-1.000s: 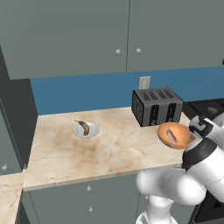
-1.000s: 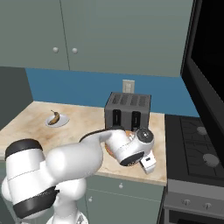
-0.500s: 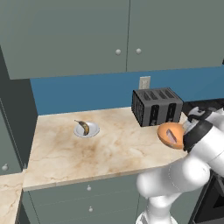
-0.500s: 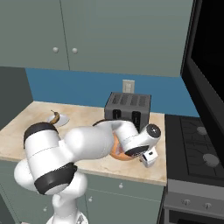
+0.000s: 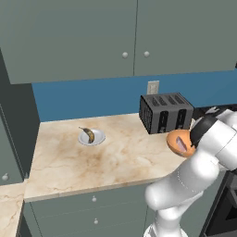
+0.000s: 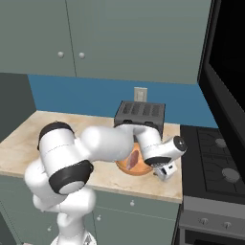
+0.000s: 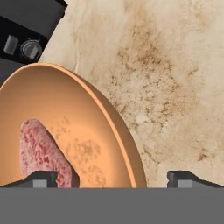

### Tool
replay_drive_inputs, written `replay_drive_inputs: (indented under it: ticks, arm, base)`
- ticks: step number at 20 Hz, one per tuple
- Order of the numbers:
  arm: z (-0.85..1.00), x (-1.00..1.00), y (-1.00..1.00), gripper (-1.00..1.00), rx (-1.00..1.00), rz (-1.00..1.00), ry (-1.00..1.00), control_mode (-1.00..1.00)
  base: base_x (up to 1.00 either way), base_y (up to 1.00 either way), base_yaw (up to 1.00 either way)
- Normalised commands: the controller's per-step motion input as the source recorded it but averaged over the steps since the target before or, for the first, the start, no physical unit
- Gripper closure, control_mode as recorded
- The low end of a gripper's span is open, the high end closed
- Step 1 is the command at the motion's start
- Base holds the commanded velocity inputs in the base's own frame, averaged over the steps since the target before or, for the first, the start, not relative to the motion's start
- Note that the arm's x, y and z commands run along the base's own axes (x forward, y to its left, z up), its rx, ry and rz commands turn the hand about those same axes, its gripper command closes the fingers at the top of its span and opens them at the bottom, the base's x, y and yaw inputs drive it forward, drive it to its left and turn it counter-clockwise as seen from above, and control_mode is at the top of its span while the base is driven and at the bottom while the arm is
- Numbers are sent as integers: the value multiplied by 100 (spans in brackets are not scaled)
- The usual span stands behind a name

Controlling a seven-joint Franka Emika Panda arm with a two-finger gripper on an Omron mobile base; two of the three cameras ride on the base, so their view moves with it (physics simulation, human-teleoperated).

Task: Remove the banana from the bowl and place it on the small plate. Then place the bowl with only the steak in the microwave, close the door, and press the start button to microwave the steak.

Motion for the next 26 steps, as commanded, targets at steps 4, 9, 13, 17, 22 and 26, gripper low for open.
replay_drive_inputs:
  ticks: [4,9,13,17,22,26]
  arm:
    - [-16,0,12,-100,3,4,0,-100]
    - [-13,0,25,100,0,2,0,-100]
    - [0,0,26,100,0,0,0,-100]
    - [0,0,18,100,0,0,0,-100]
    - [12,0,13,100,0,0,0,-100]
    - [33,-38,13,100,0,1,-7,-100]
  base:
    - [0,0,0]
    - [0,0,0]
    - [0,0,0]
    - [0,0,0]
    - [0,0,0]
    - [0,0,0]
